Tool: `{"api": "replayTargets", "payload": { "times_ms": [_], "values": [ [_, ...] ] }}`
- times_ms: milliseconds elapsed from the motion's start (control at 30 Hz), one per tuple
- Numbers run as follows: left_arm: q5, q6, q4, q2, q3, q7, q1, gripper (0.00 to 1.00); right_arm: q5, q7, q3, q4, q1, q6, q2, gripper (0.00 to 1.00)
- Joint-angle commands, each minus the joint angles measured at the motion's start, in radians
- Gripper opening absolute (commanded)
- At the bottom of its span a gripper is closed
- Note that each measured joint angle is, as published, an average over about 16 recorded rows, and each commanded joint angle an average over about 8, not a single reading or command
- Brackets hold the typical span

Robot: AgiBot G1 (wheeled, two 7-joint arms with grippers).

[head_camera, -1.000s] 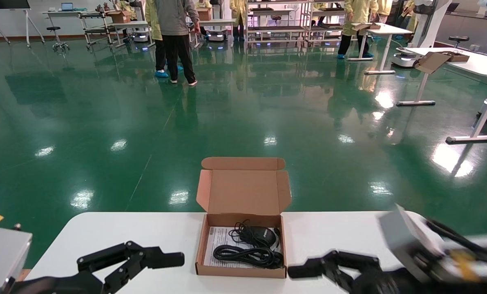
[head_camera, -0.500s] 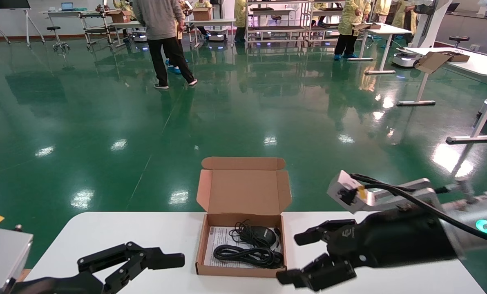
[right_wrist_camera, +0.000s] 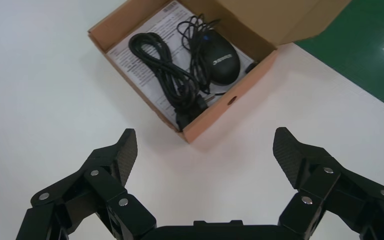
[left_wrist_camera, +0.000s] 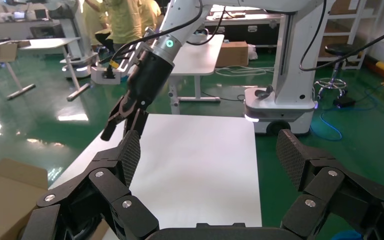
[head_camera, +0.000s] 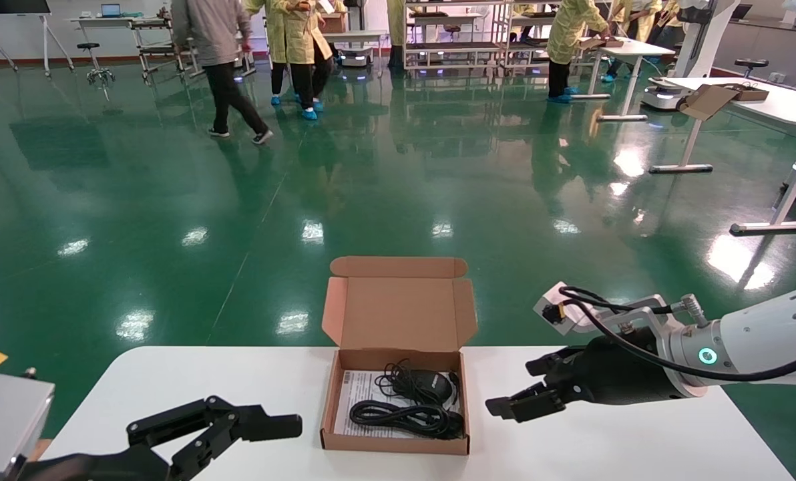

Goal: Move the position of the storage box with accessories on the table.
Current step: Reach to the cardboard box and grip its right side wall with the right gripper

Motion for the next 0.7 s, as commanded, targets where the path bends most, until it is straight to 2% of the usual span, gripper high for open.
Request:
{"api": "replayTargets", "payload": {
  "times_ms": [33, 300, 700],
  "values": [
    [0.000, 0.000, 0.000, 0.000, 0.000, 0.000, 0.000, 1.00, -0.003, -0.011, -0.001, -0.018, 0.001, 0.019, -0.010, 1.00],
    [0.000, 0.000, 0.000, 0.000, 0.000, 0.000, 0.000, 1.00, 0.017, 0.058, 0.014, -0.075, 0.005, 0.052, -0.018, 1.00],
    [0.000, 0.000, 0.000, 0.000, 0.000, 0.000, 0.000, 1.00, 0.034, 0.249, 0.027, -0.202, 0.004, 0.171, -0.108, 1.00]
  ]
}}
